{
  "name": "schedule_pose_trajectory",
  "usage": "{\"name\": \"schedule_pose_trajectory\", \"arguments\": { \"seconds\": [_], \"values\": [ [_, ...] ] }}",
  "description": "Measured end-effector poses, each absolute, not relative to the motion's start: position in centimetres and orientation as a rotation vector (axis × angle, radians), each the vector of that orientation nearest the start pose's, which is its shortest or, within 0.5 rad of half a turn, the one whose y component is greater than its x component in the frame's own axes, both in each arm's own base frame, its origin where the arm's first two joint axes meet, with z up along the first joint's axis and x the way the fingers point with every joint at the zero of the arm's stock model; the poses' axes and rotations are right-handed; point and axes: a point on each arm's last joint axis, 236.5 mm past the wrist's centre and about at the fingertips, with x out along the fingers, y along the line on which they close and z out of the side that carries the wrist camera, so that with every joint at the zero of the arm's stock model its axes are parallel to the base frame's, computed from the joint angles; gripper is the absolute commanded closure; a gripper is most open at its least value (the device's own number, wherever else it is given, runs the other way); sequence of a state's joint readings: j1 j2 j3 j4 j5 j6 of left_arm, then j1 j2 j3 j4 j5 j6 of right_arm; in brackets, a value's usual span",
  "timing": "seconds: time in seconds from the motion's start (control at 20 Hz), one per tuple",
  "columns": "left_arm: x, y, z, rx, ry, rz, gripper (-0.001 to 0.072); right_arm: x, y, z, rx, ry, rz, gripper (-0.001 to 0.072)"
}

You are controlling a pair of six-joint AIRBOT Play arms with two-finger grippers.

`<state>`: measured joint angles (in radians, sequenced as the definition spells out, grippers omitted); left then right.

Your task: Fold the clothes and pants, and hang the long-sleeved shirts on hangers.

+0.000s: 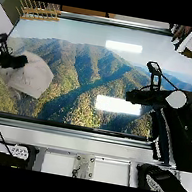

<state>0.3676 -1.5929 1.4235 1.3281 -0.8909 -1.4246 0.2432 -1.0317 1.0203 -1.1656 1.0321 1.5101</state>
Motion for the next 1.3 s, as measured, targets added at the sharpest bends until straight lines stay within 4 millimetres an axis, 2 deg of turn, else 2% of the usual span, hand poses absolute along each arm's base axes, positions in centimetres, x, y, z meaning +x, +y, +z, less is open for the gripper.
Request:
{"name": "schedule_pose_trajectory", "arguments": {
  "seconds": [0.05,0.15,0.3,0.35,0.4,0.45,0.55,0.6,0.7,0.85,0.9,0.95,1.0,1.05,1.15,1.25,1.3],
  "values": [
    [50.0,12.3,2.4,-0.287,0.97,0.124,0.0694,33.8,16.6,7.6,0.19,1.058,0.457,0.0705],
    [51.1,6.8,8.9,-0.271,0.879,0.004,0.0694,33.8,16.7,7.6,0.194,1.059,0.459,0.0705],
    [50.1,-3.0,18.6,-0.221,0.739,-0.219,0.0693,33.7,17.3,8.0,0.233,1.059,0.473,0.0706],
    [48.9,-7.0,21.8,-0.2,0.69,-0.308,0.0694,33.9,17.3,8.4,0.228,1.045,0.48,0.0706],
    [47.0,-11.4,24.9,-0.169,0.64,-0.409,0.0693,34.7,16.4,9.3,0.2,1.011,0.47,0.0706],
    [45.2,-14.7,27.0,-0.147,0.606,-0.489,0.0693,35.3,15.3,10.0,0.172,0.986,0.444,0.0706],
    [41.6,-20.2,28.7,-0.114,0.582,-0.624,0.0693,36.7,11.6,12.1,0.119,0.927,0.354,0.0707],
    [40.2,-22.3,28.4,-0.101,0.591,-0.674,0.0693,37.3,9.6,13.3,0.109,0.895,0.299,0.0706],
    [38.1,-25.7,26.4,-0.071,0.622,-0.753,0.0693,37.8,5.8,15.3,0.102,0.84,0.201,0.0706],
    [37.5,-28.4,20.8,0.005,0.694,-0.813,0.0691,37.4,1.4,17.7,0.113,0.777,0.086,0.0707],
    [37.9,-28.6,18.6,0.021,0.73,-0.814,0.0456,37.2,0.5,18.3,0.114,0.761,0.062,0.0706],
    [38.5,-28.5,16.6,0.027,0.764,-0.804,0.0063,37.0,-0.2,18.7,0.118,0.75,0.044,0.0706],
    [39.5,-27.9,14.5,0.016,0.804,-0.778,0.0039,36.9,-0.6,19.0,0.122,0.741,0.031,0.0706],
    [40.6,-26.8,12.6,-0.022,0.855,-0.733,0.0103,36.8,-1.1,19.2,0.121,0.736,0.019,0.0706],
    [42.6,-23.4,9.6,-0.122,0.949,-0.619,0.0096,36.6,-1.5,19.4,0.122,0.732,0.009,0.0707],
    [42.9,-19.5,6.6,-0.22,1.055,-0.511,0.0097,36.5,-1.6,19.5,0.123,0.73,0.004,0.0706],
    [42.3,-17.9,5.0,-0.262,1.115,-0.469,0.0097,36.5,-1.8,19.5,0.121,0.732,0.0,0.0707]
  ]
}}
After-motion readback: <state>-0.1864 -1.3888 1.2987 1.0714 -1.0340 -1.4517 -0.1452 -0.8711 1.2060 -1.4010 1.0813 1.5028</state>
